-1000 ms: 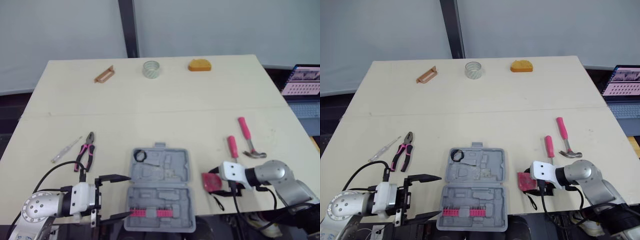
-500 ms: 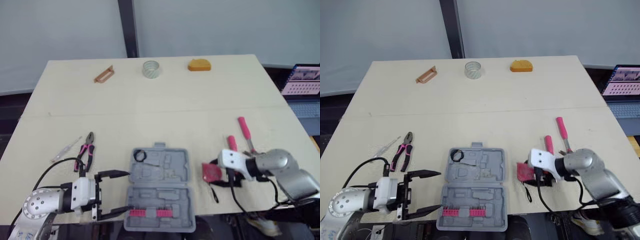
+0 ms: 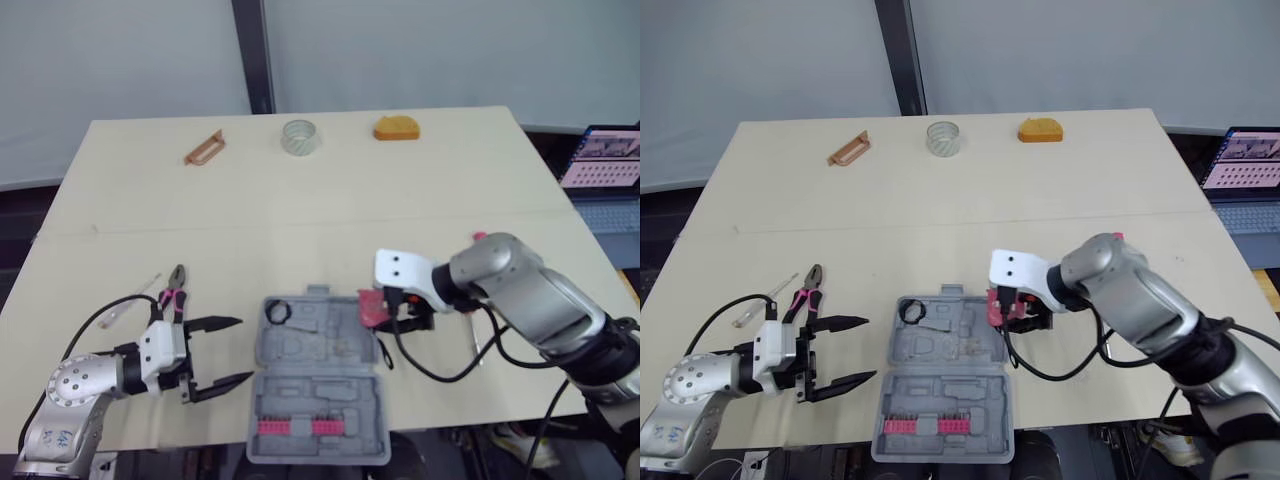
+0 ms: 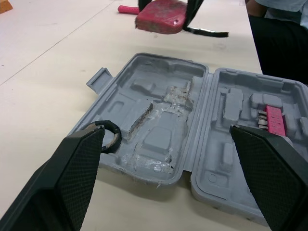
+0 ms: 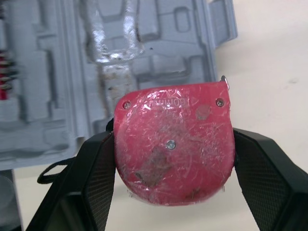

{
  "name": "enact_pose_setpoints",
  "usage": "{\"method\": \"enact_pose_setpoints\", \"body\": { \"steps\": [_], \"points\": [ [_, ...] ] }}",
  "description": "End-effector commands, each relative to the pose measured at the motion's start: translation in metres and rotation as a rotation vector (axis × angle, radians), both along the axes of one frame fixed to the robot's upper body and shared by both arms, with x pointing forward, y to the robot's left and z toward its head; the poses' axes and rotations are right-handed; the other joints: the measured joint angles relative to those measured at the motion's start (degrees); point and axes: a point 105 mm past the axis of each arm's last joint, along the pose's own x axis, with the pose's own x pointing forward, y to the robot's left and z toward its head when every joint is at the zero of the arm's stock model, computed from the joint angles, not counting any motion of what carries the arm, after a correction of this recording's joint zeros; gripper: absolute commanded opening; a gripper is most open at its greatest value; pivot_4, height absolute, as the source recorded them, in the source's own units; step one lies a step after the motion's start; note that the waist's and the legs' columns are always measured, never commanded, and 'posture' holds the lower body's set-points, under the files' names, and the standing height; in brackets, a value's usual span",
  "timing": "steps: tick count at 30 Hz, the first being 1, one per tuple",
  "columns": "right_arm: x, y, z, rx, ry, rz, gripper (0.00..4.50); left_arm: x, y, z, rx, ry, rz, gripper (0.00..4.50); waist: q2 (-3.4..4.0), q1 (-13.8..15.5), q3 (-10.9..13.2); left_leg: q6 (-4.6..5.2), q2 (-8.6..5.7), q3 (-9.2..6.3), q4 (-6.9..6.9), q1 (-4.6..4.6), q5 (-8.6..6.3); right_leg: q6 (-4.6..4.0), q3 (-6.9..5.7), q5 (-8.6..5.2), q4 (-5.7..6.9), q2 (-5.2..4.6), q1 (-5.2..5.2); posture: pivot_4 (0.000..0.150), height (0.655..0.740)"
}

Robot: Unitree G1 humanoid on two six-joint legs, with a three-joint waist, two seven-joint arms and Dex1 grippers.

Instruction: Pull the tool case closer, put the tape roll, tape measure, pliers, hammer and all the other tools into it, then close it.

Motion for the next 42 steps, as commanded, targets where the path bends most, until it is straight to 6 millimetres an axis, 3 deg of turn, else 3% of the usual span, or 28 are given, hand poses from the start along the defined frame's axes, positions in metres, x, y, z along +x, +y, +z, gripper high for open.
{"method": "enact_pose_setpoints", "body": {
  "steps": [1,21,42],
  "points": [
    [0.006,0.005,-0.003,-0.058,-0.033,-0.011,3.09,-0.001,0.001,0.004,0.006,-0.028,-0.011,4.50,0.00,-0.1,0.0,0.00,0.00,0.00,0.00,0.00,0.00,0.00,0.00,0.00,0.01,0.00,0.00,0.150,0.7400],
    [0.017,0.030,-0.031,-0.173,-0.031,0.049,3.09,-0.011,0.000,-0.006,0.020,-0.023,-0.006,4.50,0.00,-1.1,0.0,0.00,0.00,-0.01,-0.04,0.00,0.00,0.00,-0.02,0.00,0.14,-0.01,-0.09,0.150,0.7400],
    [0.017,0.045,-0.027,-0.160,-0.048,0.097,3.09,-0.017,-0.002,-0.011,0.017,-0.007,-0.002,4.50,0.00,-1.1,0.0,-0.01,0.00,-0.01,-0.04,0.00,0.00,0.00,-0.02,0.00,0.17,-0.01,-0.11,0.150,0.7400]
  ]
}}
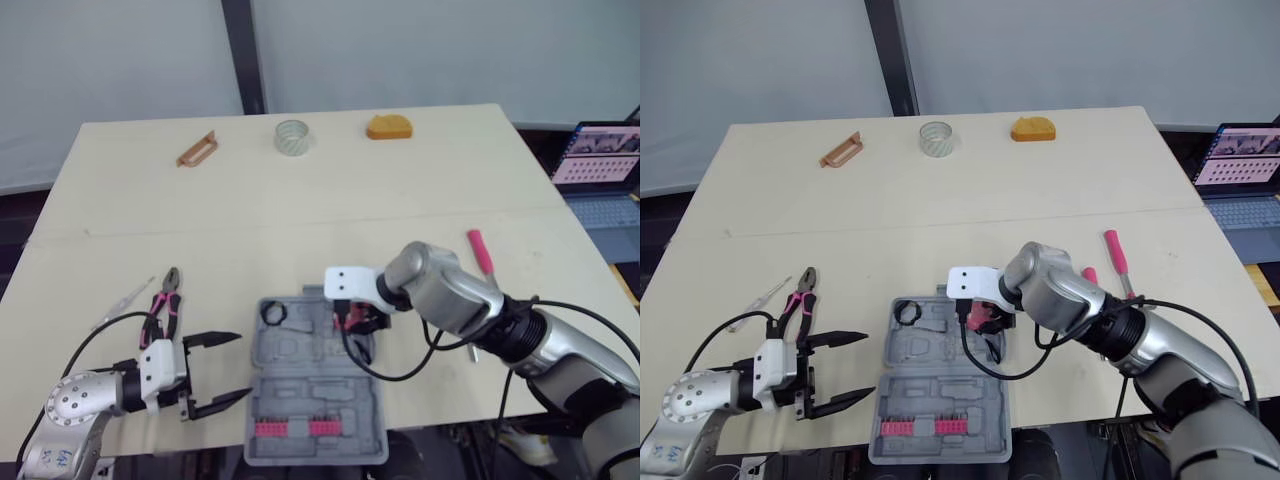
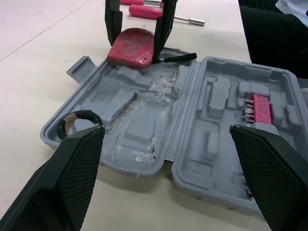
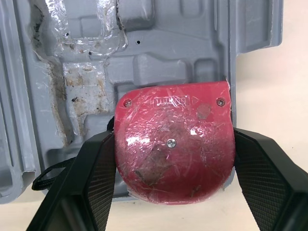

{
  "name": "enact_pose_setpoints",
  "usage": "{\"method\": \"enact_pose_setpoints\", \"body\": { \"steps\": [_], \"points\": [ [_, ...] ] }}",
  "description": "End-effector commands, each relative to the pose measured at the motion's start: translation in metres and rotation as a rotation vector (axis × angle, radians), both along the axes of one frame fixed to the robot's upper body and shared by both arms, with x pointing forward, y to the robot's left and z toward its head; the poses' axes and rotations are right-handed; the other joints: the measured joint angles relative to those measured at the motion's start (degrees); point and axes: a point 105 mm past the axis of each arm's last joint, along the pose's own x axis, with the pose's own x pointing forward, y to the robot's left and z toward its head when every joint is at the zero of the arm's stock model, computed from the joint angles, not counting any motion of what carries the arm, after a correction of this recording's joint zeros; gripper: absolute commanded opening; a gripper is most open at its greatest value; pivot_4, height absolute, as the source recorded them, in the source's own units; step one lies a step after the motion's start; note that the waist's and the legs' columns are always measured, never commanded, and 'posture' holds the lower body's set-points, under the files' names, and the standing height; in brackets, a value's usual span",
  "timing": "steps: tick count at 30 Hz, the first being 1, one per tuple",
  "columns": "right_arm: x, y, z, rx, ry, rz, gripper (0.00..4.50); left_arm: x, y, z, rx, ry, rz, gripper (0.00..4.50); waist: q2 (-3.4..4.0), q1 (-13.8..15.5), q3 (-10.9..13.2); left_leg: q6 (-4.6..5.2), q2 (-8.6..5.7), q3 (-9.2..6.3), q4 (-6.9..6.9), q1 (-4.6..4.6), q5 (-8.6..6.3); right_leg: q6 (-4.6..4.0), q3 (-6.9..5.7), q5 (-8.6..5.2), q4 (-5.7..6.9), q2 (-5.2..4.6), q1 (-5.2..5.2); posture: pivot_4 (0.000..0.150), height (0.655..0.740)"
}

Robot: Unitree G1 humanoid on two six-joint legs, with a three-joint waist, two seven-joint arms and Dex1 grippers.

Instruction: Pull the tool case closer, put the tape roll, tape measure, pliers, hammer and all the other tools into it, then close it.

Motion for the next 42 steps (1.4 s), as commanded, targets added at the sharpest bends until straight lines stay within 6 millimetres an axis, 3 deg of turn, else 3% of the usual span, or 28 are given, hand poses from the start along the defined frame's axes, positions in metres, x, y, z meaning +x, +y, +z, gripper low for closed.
{"method": "enact_pose_setpoints", "body": {
  "steps": [1,13,16,23,29,33,38,42],
  "points": [
    [-0.001,0.007,0.010,0.007,-0.040,0.045,3.09,-0.003,-0.003,0.003,0.000,-0.024,-0.011,4.50,0.00,0.0,0.0,0.00,0.00,0.00,0.00,0.00,0.00,0.00,0.00,0.00,0.00,0.00,0.00,0.150,0.7400],
    [0.000,0.010,0.011,0.014,-0.044,0.050,3.09,-0.004,-0.004,0.002,-0.005,-0.018,-0.011,4.50,0.00,0.0,0.0,0.00,0.00,0.00,0.00,0.00,0.00,0.00,0.00,0.00,0.00,0.00,0.00,0.150,0.7400],
    [0.000,0.011,0.011,0.019,-0.046,0.050,4.45,-0.004,-0.005,0.001,-0.006,-0.017,-0.012,4.50,0.00,0.0,0.0,0.00,0.00,0.00,-0.01,0.00,0.00,0.00,0.00,0.00,0.00,0.00,-0.01,0.150,0.7400],
    [-0.002,0.012,0.015,0.031,-0.060,0.058,4.48,-0.005,-0.005,0.000,-0.008,-0.014,-0.014,4.50,0.00,0.0,0.0,0.00,0.00,0.00,-0.01,0.00,0.00,0.00,0.00,0.00,0.00,0.00,0.00,0.150,0.7400],
    [-0.002,0.000,0.052,0.171,-0.074,0.028,4.48,-0.005,-0.005,0.000,-0.008,-0.017,-0.012,4.50,0.00,0.2,0.0,0.00,0.00,0.00,0.00,-0.01,0.00,0.00,0.00,0.00,-0.01,0.00,0.00,0.150,0.7400],
    [-0.011,-0.013,0.055,0.307,-0.068,0.075,4.48,-0.005,-0.005,-0.001,-0.006,-0.019,-0.012,4.50,-0.04,0.3,0.0,-0.01,0.00,-0.01,-0.04,0.01,0.00,0.00,-0.01,0.00,-0.05,0.00,0.03,0.150,0.7400],
    [-0.013,-0.021,0.053,0.507,-0.092,0.060,2.22,-0.001,-0.005,0.001,-0.003,-0.028,-0.019,4.50,-0.06,0.2,0.0,-0.01,0.00,0.06,-0.06,0.02,0.00,0.00,-0.01,0.00,-0.10,0.00,0.04,0.150,0.7400],
    [-0.011,-0.029,0.045,0.587,-0.148,0.054,2.22,0.001,-0.004,0.002,0.004,-0.032,-0.024,4.50,-0.06,0.1,0.0,-0.01,0.00,0.08,-0.11,0.08,-0.01,0.00,-0.02,0.00,-0.09,-0.01,0.05,0.150,0.7400]
  ]
}}
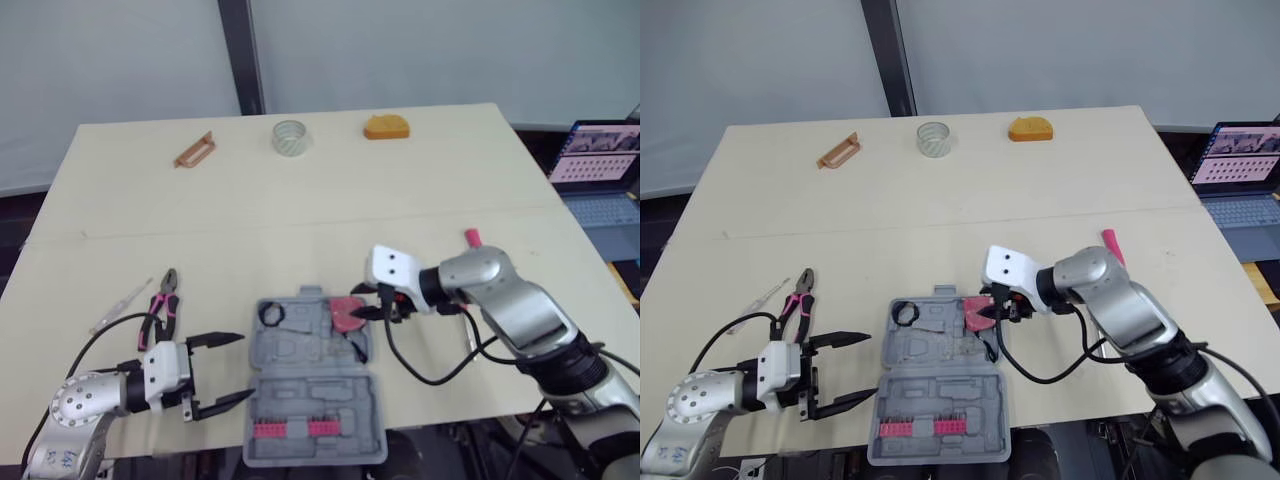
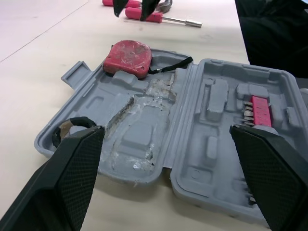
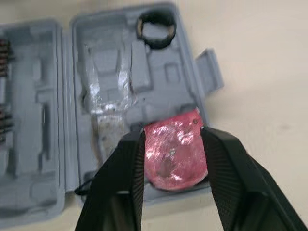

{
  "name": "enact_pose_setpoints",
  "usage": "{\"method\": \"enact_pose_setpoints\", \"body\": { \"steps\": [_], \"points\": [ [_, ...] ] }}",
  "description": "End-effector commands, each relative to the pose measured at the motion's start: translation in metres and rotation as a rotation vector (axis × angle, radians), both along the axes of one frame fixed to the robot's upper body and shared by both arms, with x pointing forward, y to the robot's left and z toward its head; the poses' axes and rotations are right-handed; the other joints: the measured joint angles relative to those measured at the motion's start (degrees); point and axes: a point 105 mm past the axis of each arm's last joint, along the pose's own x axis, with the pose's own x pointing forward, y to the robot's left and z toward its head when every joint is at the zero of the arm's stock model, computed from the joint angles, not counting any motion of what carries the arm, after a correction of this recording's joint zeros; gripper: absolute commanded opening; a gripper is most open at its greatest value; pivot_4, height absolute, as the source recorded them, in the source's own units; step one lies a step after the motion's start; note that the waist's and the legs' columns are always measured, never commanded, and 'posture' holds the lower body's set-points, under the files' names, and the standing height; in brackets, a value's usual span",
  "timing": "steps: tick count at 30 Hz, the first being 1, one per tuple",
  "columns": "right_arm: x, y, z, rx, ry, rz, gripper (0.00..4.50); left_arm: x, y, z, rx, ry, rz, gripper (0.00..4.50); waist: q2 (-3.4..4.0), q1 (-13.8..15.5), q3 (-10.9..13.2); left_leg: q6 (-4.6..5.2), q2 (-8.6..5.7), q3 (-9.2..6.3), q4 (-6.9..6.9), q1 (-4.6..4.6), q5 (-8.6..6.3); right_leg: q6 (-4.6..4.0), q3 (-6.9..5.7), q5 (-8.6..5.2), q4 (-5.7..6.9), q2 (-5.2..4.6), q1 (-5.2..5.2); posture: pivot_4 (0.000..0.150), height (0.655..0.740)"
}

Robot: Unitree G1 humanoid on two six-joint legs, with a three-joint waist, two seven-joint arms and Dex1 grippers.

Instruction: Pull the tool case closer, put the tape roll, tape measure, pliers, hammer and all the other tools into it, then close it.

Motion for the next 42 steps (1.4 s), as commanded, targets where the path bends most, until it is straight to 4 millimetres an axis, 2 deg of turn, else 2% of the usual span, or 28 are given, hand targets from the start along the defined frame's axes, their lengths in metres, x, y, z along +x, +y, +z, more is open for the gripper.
{"method": "enact_pose_setpoints", "body": {
  "steps": [1,6,11,18,42],
  "points": [
    [0.001,-0.003,0.006,0.086,-0.088,0.007,2.22,0.000,0.001,0.002,0.008,-0.011,-0.010,4.50,0.00,0.0,0.0,0.00,0.00,0.00,0.00,0.00,0.00,0.00,0.00,0.00,0.00,0.00,0.01,0.150,0.7400],
    [-0.002,-0.006,-0.008,0.137,-0.088,0.038,2.22,0.001,0.002,0.003,0.016,-0.012,-0.014,4.50,0.00,0.0,0.0,0.00,0.00,0.00,0.04,0.00,0.00,0.00,0.00,0.00,-0.01,0.00,0.03,0.150,0.7400],
    [0.007,-0.006,-0.025,0.172,-0.068,0.002,2.22,0.000,0.004,0.005,0.027,-0.012,-0.018,4.50,0.00,0.0,0.0,0.00,0.00,0.01,0.02,0.04,0.00,0.00,0.00,0.00,-0.01,0.00,0.04,0.150,0.7400],
    [0.009,-0.006,-0.043,0.183,-0.035,-0.007,2.22,-0.002,0.007,0.007,0.040,-0.007,-0.015,4.50,0.01,0.0,0.0,0.00,0.01,0.00,0.02,0.05,0.00,0.00,0.00,0.00,-0.01,0.01,0.05,0.150,0.7400],
    [0.009,-0.010,-0.079,0.206,0.069,-0.069,2.22,-0.006,0.010,0.011,0.057,0.003,-0.005,4.50,0.01,0.0,0.0,0.00,0.01,0.00,0.02,0.08,0.00,0.00,0.00,0.00,-0.01,0.00,0.07,0.150,0.7400]
  ]
}}
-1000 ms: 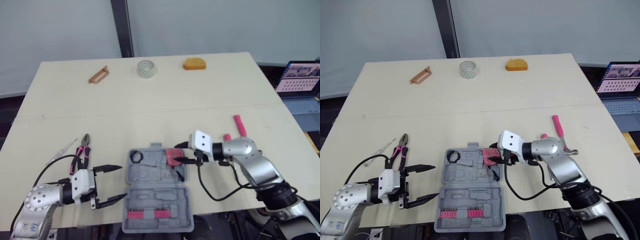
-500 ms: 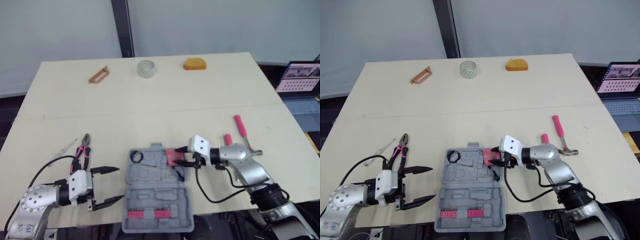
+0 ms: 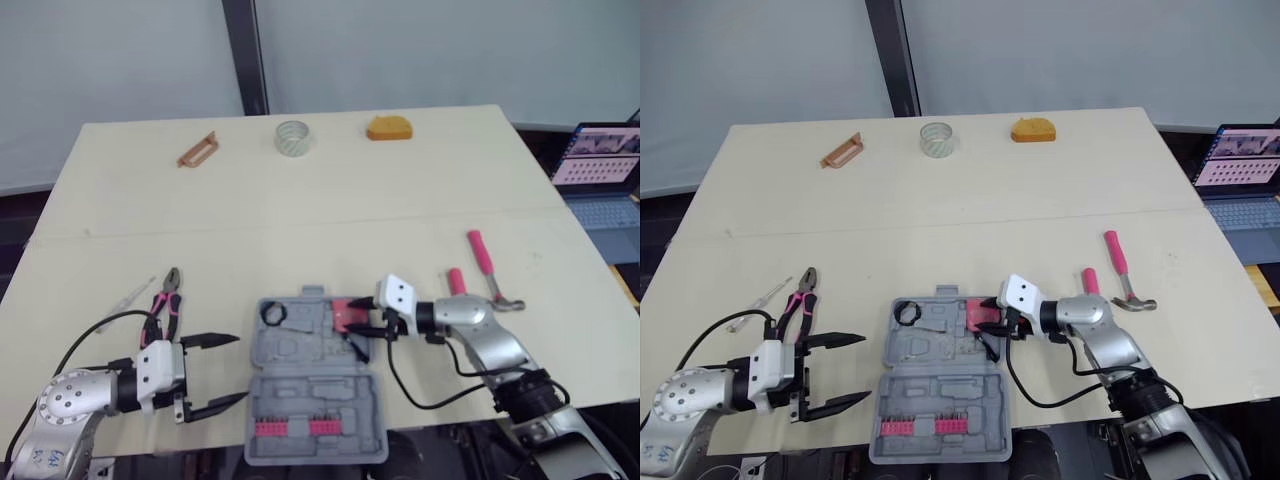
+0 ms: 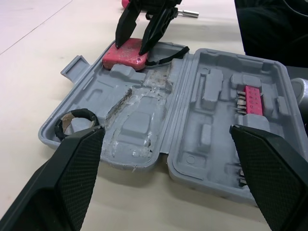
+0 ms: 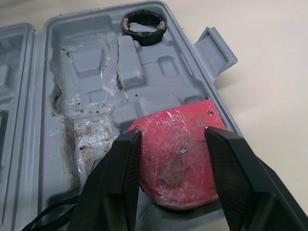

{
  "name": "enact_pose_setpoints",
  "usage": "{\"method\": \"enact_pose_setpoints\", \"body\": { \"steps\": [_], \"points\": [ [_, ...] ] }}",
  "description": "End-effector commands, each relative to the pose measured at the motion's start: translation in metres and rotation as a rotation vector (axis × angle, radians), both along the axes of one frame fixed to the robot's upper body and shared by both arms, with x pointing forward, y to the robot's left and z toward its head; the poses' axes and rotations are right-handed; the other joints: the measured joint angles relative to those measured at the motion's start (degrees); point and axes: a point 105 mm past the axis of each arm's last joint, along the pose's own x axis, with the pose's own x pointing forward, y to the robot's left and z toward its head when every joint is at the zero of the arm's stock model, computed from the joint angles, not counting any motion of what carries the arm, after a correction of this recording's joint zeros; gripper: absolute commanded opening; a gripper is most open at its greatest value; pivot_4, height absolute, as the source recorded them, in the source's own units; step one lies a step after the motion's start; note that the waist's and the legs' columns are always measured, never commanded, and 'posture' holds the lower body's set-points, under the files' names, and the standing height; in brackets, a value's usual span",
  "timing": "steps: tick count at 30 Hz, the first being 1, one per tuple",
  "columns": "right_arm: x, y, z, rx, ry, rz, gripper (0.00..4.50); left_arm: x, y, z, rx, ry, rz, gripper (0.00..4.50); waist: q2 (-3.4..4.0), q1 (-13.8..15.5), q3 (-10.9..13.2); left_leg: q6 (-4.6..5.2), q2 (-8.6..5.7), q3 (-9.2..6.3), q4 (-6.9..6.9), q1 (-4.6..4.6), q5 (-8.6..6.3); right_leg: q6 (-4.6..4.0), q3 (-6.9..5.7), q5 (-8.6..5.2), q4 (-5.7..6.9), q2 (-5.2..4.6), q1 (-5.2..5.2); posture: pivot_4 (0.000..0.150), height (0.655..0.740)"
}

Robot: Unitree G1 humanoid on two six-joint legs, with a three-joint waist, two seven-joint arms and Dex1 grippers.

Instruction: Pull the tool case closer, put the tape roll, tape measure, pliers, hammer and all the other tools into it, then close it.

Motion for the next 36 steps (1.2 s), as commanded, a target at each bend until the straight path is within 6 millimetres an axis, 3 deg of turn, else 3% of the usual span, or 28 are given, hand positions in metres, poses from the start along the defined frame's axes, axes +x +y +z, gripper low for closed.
{"method": "enact_pose_setpoints", "body": {
  "steps": [1,10,19,24,28,32,36],
  "points": [
    [-0.001,-0.003,-0.009,-0.002,0.025,-0.022,2.22,-0.002,0.002,0.007,0.005,-0.020,-0.002,4.50,0.00,0.0,0.0,0.00,0.00,0.00,0.00,0.01,0.00,0.00,0.00,0.00,0.00,0.00,0.00,0.150,0.7400],
    [-0.002,-0.007,-0.026,-0.049,0.069,-0.035,2.22,-0.002,0.003,0.008,0.011,-0.020,-0.001,4.50,-0.03,0.0,0.0,0.00,0.00,0.00,0.00,0.08,0.00,0.00,0.00,0.00,0.00,0.00,0.07,0.150,0.7400],
    [-0.004,-0.005,-0.025,-0.036,0.066,-0.023,2.22,-0.003,0.002,0.007,0.008,-0.015,-0.004,4.50,-0.05,0.0,0.0,0.00,0.00,-0.01,0.01,0.09,0.00,0.00,0.00,0.00,0.00,0.00,0.09,0.150,0.7400],
    [0.003,-0.002,-0.001,0.011,-0.015,-0.026,2.22,-0.001,-0.003,0.007,-0.027,-0.006,0.002,4.50,-0.04,0.0,0.0,0.00,0.00,-0.01,0.01,0.08,0.00,0.00,0.00,0.00,0.00,0.00,0.08,0.150,0.7400],
    [0.005,-0.001,0.045,0.066,-0.094,-0.038,2.22,0.013,-0.006,0.027,-0.148,0.008,0.087,4.50,0.03,0.2,0.0,0.00,0.00,-0.01,0.03,0.01,0.00,0.00,0.00,0.00,0.01,0.00,0.04,0.150,0.7400],
    [-0.021,-0.019,0.069,0.040,-0.066,-0.041,2.22,0.009,-0.001,0.034,-0.162,0.055,0.118,4.50,0.04,0.4,0.0,0.00,0.00,-0.08,0.06,-0.06,0.00,0.00,0.00,0.00,0.02,0.00,0.03,0.150,0.7400],
    [-0.055,-0.046,0.063,-0.040,-0.003,-0.093,2.22,-0.006,0.016,0.023,-0.115,0.116,0.190,4.50,-0.02,0.7,0.0,0.00,0.00,-0.08,-0.17,-0.03,-0.01,0.00,-0.03,0.00,-0.22,0.00,0.07,0.150,0.7400]
  ]
}}
